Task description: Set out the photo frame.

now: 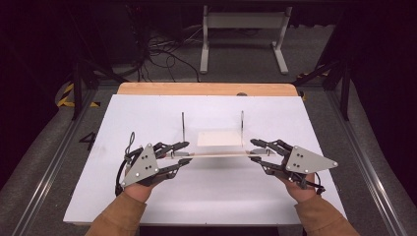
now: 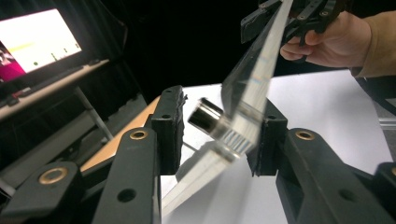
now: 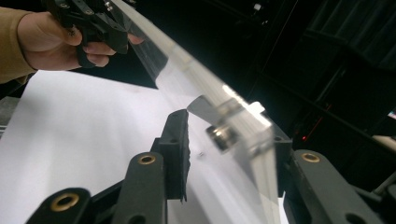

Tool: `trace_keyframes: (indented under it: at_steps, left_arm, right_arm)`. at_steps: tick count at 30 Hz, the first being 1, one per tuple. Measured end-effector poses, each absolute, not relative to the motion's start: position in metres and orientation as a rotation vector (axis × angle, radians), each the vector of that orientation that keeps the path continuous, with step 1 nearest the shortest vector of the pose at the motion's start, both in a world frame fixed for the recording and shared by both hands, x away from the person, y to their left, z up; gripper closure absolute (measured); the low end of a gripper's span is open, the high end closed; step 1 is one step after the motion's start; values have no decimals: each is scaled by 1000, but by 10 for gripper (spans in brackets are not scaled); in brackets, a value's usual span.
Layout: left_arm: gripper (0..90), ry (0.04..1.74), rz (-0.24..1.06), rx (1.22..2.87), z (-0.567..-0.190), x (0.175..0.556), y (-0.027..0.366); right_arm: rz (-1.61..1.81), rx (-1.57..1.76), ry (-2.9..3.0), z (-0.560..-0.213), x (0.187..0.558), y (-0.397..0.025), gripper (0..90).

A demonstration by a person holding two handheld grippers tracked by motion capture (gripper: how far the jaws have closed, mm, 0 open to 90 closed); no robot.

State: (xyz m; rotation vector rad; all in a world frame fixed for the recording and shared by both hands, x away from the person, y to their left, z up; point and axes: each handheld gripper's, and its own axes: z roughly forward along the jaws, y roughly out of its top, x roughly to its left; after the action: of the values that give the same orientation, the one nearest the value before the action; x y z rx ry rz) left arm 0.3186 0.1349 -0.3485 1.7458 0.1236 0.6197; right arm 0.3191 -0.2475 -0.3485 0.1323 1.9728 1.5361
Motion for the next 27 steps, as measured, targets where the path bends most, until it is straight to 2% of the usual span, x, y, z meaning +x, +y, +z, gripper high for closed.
trace_keyframes:
  at_steps: [13,27]
  left_arm:
    - [690,93,639,1680,-298,337,136]
    - [698,161,523,1621,-277,337,145]
  right_arm:
    - [1626,139,1880,-301,341,-250,620]
    - [1671,204,1899,-273,337,-247,634]
